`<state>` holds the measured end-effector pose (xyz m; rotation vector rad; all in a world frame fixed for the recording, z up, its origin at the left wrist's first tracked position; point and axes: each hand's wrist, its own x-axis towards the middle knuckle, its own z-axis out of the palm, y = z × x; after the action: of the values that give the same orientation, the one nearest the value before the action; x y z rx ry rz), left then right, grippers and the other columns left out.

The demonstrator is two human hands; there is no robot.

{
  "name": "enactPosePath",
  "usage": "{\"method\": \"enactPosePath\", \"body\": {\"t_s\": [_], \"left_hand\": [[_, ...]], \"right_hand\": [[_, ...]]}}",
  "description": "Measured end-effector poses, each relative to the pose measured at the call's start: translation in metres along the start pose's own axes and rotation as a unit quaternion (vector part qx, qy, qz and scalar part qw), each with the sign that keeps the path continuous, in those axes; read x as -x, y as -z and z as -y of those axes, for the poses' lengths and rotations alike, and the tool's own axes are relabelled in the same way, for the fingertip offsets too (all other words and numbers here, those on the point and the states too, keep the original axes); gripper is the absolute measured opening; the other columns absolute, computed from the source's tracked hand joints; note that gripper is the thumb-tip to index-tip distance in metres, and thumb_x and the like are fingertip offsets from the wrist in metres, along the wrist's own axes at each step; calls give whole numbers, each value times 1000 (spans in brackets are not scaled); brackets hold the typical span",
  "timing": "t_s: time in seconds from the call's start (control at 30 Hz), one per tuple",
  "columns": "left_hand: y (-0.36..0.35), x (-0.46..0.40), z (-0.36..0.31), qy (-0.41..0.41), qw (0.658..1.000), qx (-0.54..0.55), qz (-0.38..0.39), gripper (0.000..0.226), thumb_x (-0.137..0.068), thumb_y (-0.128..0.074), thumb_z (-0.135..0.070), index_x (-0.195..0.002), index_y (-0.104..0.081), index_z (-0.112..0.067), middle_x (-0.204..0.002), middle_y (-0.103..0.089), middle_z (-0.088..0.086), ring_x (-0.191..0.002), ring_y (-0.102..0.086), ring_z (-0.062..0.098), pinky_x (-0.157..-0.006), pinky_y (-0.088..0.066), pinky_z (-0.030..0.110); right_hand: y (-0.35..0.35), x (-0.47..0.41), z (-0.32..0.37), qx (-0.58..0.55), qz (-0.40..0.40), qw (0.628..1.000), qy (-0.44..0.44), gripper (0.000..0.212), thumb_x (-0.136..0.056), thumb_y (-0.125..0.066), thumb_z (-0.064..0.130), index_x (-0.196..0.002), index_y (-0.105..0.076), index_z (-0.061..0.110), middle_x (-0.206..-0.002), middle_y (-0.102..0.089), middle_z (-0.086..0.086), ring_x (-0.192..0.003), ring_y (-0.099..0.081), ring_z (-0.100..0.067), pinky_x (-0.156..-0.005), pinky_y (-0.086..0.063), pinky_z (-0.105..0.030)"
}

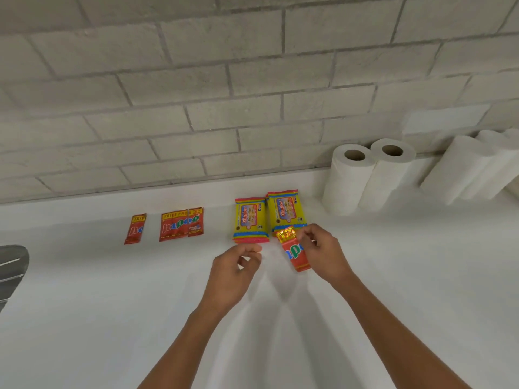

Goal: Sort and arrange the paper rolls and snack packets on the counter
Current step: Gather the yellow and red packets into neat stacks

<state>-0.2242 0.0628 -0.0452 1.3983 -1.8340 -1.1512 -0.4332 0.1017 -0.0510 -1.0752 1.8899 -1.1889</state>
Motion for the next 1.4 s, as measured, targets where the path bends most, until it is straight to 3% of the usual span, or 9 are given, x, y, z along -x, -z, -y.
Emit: {"method": "enactPosePath", "body": {"t_s": [0.2, 0.37, 0.5, 0.63, 0.83, 1.1, 1.17, 1.3, 1.4], "left_hand": [[18, 11, 10, 52, 997, 9, 48, 26, -95, -62, -37, -121, -62, -37, -106, -63, -15, -94, -62, 1, -60, -47, 8], [50, 14, 32, 88, 996, 20, 20, 34, -97, -62, -31, -130, -58, -28, -116, -67, -3, -100, -65, 11, -74, -54, 21], [75, 12, 50, 90, 995, 32, 16, 13, -96, -61, -30, -110, -64, -30, -107, -71, -7, -90, -67, 7, -67, -50, 14], [101, 3, 66, 106, 994, 40, 8, 9, -96, -62, -28, -104, -65, -29, -101, -70, -7, -91, -68, 11, -68, -52, 17], [148, -25, 95, 110, 992, 45, -40, 12, -94, -66, -24, -105, -69, -22, -100, -73, -1, -92, -69, 17, -80, -59, 35], [206, -97, 138, 138, 986, -38, -86, 15, -92, -62, -31, -101, -71, -23, -86, -73, -2, -84, -70, 22, -86, -58, 43], [213, -114, 146, 136, 985, -56, -85, 13, -93, -61, -29, -97, -71, -22, -91, -73, 4, -89, -70, 28, -87, -58, 46], [220, -141, 157, 143, 980, -107, -92, 28, -93, -60, -30, -114, -73, -18, -104, -73, 9, -98, -67, 32, -89, -55, 45], [224, -155, 164, 142, 973, -158, -91, 29, -92, -59, -30, -116, -72, -21, -106, -72, 10, -99, -64, 33, -86, -54, 42]], "right_hand": [[-56, 24, 19, -85, 71, 991, -69, 14, -101, -53, 29, -99, -62, 17, -108, -66, -2, -99, -69, -17, -74, -58, -27], [-101, 39, 34, -115, 94, 984, -98, 21, -102, -50, 32, -105, -61, 14, -111, -67, -9, -101, -69, -22, -90, -58, -42], [-135, 46, 45, -129, 107, 979, -117, 19, -103, -49, 30, -100, -61, 16, -110, -67, -10, -101, -69, -23, -85, -60, -40], [-159, 49, 56, -181, 107, 969, -130, 12, -101, -55, 22, -98, -64, 15, -103, -71, -8, -87, -74, -16, -66, -59, -28], [-182, 49, 58, -165, 117, 966, -162, 14, -98, -56, 19, -106, -66, 19, -108, -71, -10, -92, -72, -25, -84, -58, -37], [-195, 56, 48, -150, 129, 966, -169, 14, -97, -58, 21, -107, -67, 19, -102, -70, -4, -80, -71, -17, -76, -58, -31], [-197, 56, 45, -148, 121, 967, -170, 14, -96, -58, 20, -106, -67, 19, -99, -70, -2, -79, -71, -17, -75, -58, -30], [-197, 56, 39, -145, 104, 970, -168, 12, -96, -59, 22, -103, -69, 21, -96, -70, 0, -77, -71, -16, -70, -57, -26], [-202, 55, 37, -135, 92, 972, -168, 11, -96, -59, 23, -102, -69, 23, -98, -69, 0, -77, -72, -15, -70, -56, -27]]}}
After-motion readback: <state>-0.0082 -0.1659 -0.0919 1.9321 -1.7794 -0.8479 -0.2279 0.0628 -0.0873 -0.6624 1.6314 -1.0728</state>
